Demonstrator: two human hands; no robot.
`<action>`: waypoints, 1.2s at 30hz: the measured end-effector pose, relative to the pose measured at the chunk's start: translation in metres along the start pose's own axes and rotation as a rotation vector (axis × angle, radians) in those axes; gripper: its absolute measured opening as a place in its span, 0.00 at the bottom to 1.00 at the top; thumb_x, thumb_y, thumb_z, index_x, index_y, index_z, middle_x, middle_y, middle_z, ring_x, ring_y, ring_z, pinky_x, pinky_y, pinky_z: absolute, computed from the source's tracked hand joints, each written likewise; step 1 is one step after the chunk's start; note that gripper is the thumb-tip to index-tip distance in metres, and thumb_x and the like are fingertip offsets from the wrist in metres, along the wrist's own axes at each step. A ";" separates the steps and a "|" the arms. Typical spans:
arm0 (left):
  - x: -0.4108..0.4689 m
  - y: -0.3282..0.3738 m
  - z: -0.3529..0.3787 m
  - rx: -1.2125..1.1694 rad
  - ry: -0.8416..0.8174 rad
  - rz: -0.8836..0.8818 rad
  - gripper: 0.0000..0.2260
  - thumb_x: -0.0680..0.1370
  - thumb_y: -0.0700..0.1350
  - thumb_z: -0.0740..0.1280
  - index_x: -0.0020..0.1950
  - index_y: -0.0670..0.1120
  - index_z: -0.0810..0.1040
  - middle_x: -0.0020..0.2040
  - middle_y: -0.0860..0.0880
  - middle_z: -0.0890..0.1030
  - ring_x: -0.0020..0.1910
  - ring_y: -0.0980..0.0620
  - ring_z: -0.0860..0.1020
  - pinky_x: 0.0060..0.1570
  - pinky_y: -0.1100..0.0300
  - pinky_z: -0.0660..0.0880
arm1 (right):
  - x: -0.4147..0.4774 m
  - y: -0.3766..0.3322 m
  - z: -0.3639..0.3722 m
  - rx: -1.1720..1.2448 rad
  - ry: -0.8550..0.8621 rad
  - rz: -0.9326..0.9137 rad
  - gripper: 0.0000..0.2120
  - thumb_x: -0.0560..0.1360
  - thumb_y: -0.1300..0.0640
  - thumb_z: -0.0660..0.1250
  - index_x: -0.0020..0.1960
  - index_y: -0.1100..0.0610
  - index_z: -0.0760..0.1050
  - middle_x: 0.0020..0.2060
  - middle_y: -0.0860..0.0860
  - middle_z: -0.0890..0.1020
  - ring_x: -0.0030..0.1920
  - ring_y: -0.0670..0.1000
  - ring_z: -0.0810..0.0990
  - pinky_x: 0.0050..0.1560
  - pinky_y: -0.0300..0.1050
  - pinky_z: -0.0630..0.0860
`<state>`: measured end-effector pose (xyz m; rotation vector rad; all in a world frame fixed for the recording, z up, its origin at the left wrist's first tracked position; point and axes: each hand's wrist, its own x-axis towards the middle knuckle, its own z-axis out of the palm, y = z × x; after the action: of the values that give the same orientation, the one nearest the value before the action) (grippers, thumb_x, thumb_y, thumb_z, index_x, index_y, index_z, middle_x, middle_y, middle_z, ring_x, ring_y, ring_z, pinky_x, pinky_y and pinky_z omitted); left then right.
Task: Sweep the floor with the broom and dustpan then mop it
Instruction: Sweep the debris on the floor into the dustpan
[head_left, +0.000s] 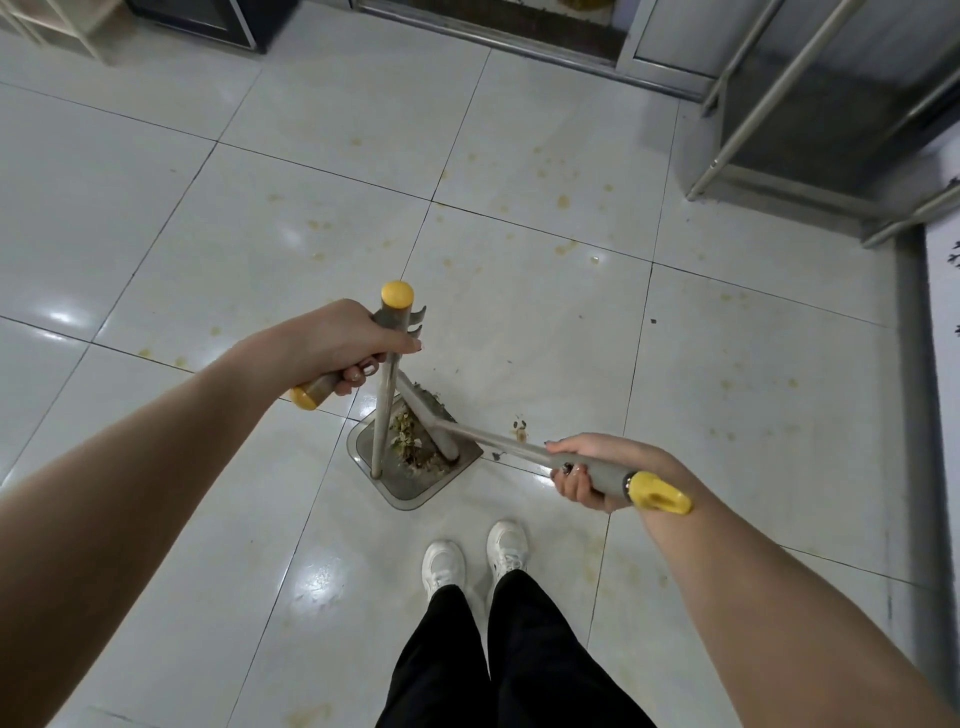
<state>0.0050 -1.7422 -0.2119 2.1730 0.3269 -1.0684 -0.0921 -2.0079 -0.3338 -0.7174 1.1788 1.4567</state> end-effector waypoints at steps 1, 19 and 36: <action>0.000 -0.002 -0.003 -0.001 0.000 -0.007 0.16 0.75 0.49 0.69 0.34 0.42 0.68 0.25 0.48 0.66 0.18 0.55 0.62 0.18 0.66 0.62 | -0.004 -0.002 -0.001 -0.029 0.037 -0.024 0.24 0.78 0.44 0.60 0.32 0.62 0.68 0.21 0.50 0.71 0.15 0.44 0.69 0.14 0.33 0.67; 0.006 -0.025 -0.014 -0.047 0.004 -0.049 0.16 0.75 0.47 0.68 0.33 0.43 0.66 0.19 0.51 0.64 0.17 0.55 0.61 0.19 0.67 0.61 | 0.060 -0.020 0.048 -0.145 0.258 -0.209 0.13 0.80 0.53 0.61 0.42 0.60 0.64 0.29 0.55 0.71 0.14 0.48 0.68 0.18 0.32 0.70; 0.005 -0.013 -0.015 -0.049 0.007 -0.016 0.15 0.76 0.45 0.67 0.32 0.43 0.66 0.25 0.48 0.65 0.17 0.54 0.61 0.18 0.66 0.61 | -0.023 -0.045 0.030 -0.295 0.213 -0.130 0.19 0.78 0.46 0.61 0.37 0.60 0.69 0.22 0.50 0.72 0.16 0.43 0.70 0.15 0.32 0.67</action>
<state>0.0108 -1.7233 -0.2152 2.1345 0.3699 -1.0509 -0.0387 -1.9914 -0.3160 -1.1547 1.0630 1.4867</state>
